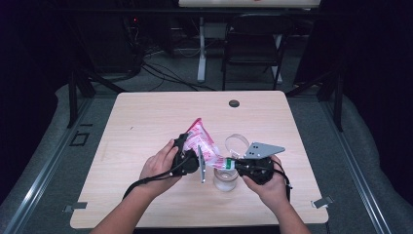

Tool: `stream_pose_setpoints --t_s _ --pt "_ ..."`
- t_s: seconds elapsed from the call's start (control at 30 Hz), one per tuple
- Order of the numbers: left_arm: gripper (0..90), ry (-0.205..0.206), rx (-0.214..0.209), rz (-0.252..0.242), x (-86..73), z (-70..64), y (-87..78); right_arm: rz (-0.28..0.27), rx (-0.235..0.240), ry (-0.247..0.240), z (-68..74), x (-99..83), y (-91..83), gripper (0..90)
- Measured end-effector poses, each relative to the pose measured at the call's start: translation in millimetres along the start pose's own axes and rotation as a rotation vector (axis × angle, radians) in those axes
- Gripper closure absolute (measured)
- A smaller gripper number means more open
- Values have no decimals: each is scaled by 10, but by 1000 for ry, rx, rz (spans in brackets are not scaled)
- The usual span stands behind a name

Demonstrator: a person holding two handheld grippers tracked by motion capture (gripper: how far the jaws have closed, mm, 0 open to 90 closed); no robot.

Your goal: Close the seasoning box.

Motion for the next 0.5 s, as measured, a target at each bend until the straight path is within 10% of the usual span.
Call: stream_pose_setpoints --t_s 0.5 --pt "602 22 17 -14 47 -3 -14 9 6 27 -46 -46 -2 900"
Point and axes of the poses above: each handheld gripper's, and its own axes: y roughly forward along the jaws, x roughly out of its top, z roughly to its left, the point moved 5 cm from there along y, roughly forward along the jaws, and after that the axes turned 5 degrees about z, right-handed, at the moved point
